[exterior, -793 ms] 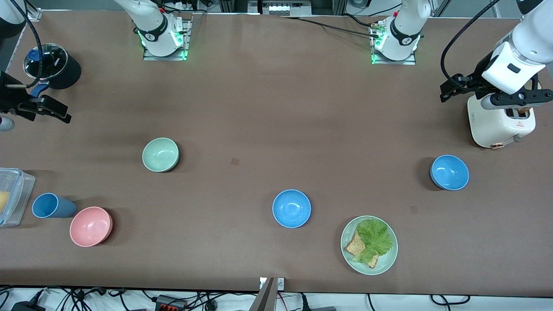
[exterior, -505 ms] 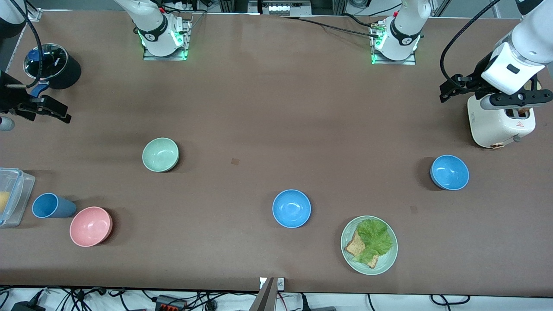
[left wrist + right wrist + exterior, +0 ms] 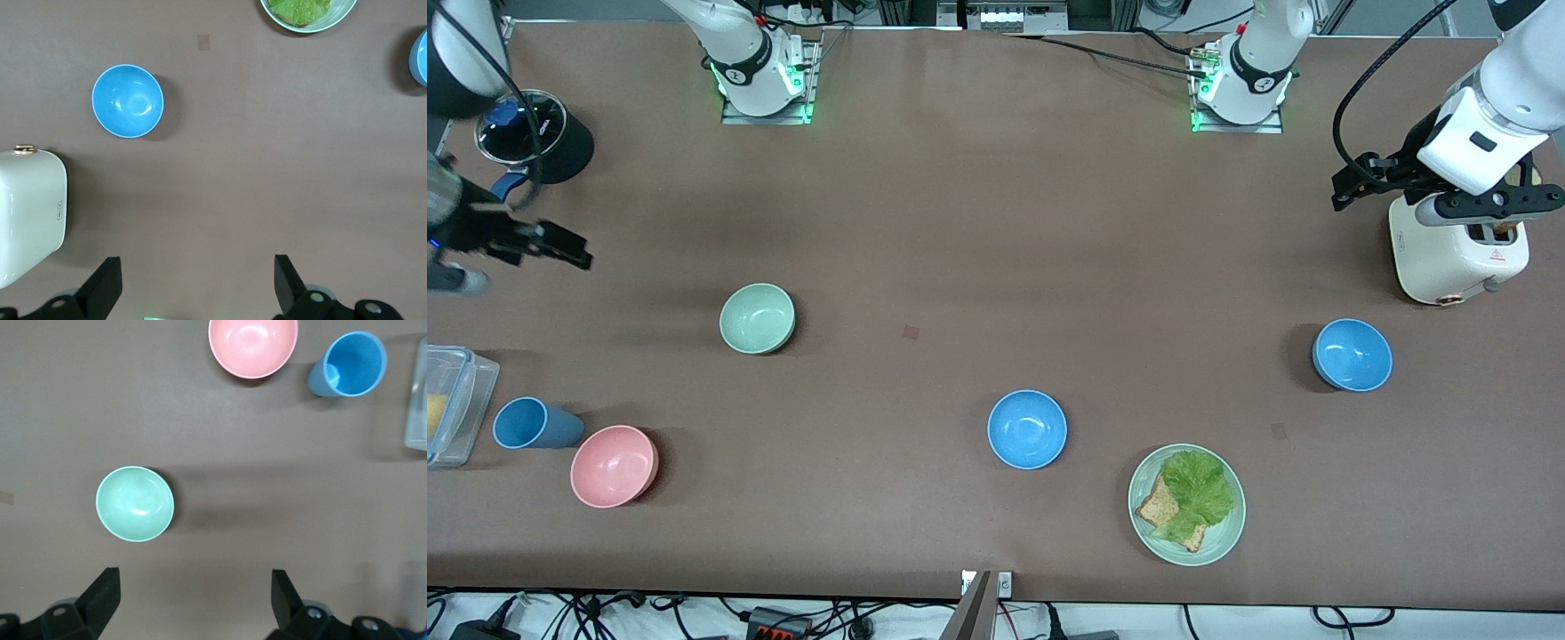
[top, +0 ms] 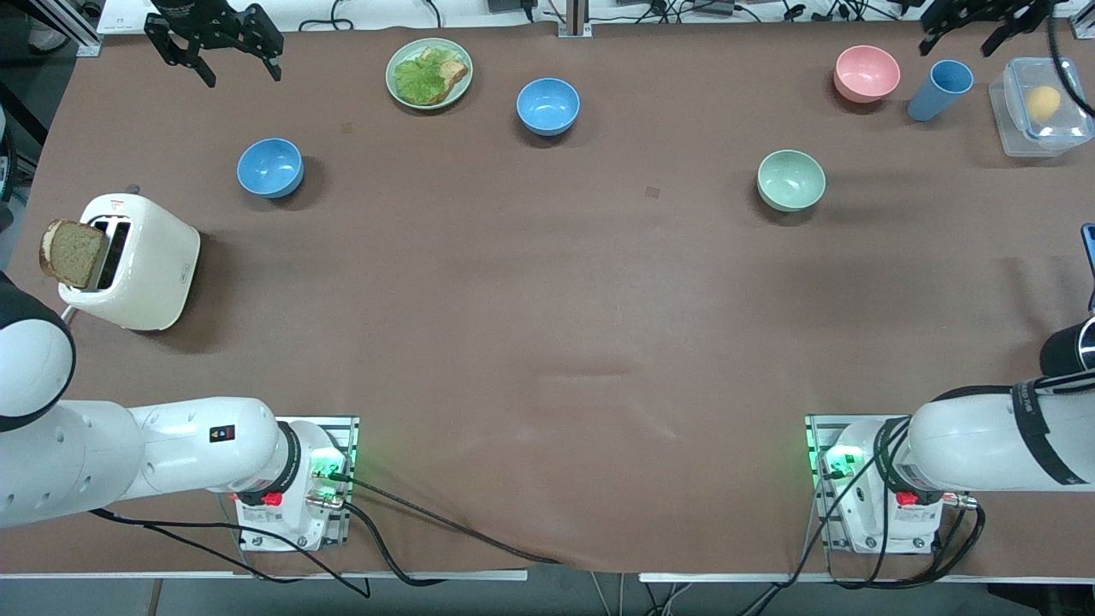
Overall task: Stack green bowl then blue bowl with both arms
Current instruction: 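Reach the right gripper down to the mint-green bowl rim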
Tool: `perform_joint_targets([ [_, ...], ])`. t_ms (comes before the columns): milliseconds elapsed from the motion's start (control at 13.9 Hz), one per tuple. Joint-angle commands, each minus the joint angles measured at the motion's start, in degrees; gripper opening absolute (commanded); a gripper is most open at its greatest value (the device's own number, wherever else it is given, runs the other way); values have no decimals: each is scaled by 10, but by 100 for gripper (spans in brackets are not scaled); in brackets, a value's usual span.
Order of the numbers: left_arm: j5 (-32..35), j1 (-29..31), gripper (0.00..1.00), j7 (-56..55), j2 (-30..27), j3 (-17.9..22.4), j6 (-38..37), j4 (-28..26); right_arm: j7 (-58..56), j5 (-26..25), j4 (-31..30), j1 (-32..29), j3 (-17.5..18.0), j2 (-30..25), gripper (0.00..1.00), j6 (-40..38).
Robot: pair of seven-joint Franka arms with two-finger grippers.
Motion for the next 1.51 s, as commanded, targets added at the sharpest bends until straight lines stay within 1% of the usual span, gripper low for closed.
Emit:
perform_joint_targets([
  [0,-10,2,100,6,4,1,-2,6,0,-7,4,25,4,64,100,31],
  [288,-10,3,100,6,4,1,-3,5,8,-6,2,40,5,157,100,76],
  [649,-10,3,100,6,4,1,-3,5,8,-2,3,57,7,233,100,81],
  [865,-10,3,100,6,4,1,-3,6,8,2,2,55,7,265,100,105],
  [937,-10,3,100,6,4,1,-3,6,9,2,3,55,7,270,97,108],
  [1081,-10,3,100,6,4,1,-4,5,9,4,-1,52,7,273,62,101],
  [1153,-10,3,100,6,4,1,-4,5,9,4,-10,52,7,273,41,101],
  [1225,-10,3,100,5,4,1,-4,6,9,4,-13,54,7,273,23,100],
  [1297,-10,3,100,5,4,1,-4,5,9,4,-13,55,7,273,10,99],
  [1369,-10,3,100,5,4,1,-4,5,7,4,-13,55,7,273,0,98],
  [1441,-10,3,100,5,4,1,-4,5,3,4,-13,55,7,272,0,98],
])
